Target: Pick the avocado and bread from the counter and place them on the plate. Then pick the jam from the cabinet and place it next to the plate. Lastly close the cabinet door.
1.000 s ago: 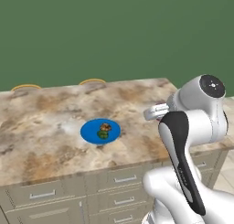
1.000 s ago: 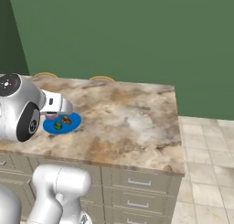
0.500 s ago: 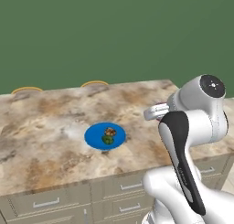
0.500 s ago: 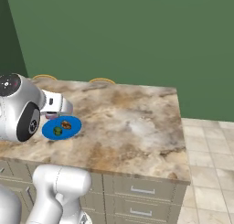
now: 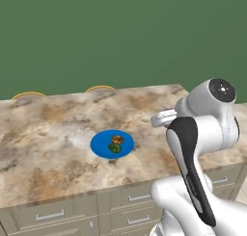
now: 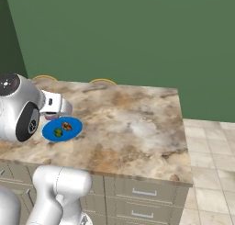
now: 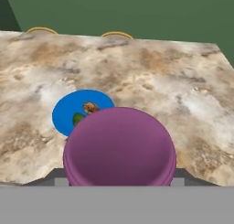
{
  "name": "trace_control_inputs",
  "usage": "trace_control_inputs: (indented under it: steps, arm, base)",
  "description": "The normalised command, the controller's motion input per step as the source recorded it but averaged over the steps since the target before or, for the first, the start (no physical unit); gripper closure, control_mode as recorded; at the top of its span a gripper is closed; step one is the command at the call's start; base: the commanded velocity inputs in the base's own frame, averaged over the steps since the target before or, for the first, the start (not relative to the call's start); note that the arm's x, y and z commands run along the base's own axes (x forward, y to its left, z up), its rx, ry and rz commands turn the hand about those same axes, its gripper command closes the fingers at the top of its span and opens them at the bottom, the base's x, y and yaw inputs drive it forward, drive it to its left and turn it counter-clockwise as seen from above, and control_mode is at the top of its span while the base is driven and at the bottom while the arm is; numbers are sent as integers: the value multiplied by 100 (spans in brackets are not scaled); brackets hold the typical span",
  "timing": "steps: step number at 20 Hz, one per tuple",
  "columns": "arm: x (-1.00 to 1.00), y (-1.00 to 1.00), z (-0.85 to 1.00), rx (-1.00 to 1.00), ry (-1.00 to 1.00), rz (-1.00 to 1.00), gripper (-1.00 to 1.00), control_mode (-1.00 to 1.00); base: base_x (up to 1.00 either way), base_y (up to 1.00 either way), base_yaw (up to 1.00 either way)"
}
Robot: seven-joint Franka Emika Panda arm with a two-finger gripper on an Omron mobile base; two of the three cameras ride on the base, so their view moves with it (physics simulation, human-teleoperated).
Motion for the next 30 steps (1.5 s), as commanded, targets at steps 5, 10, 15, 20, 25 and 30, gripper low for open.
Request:
trace_control_inputs:
  steps: [5,10,15,20,25,30]
  arm:
    - [-21,23,-1,0,5,-2,100,-100]
    - [-44,24,-8,0,8,-3,100,-100]
    - [-56,23,-15,0,3,-2,100,-100]
    - [-12,42,-23,0,0,-5,100,-100]
    - [0,48,-24,0,0,-1,100,-100]
    - [0,41,-23,0,2,0,100,-100]
  base:
    - [0,0,0]
    - [0,0,0]
    - [0,0,0]
    - [0,0,0]
    - [0,0,0]
    - [0,0,0]
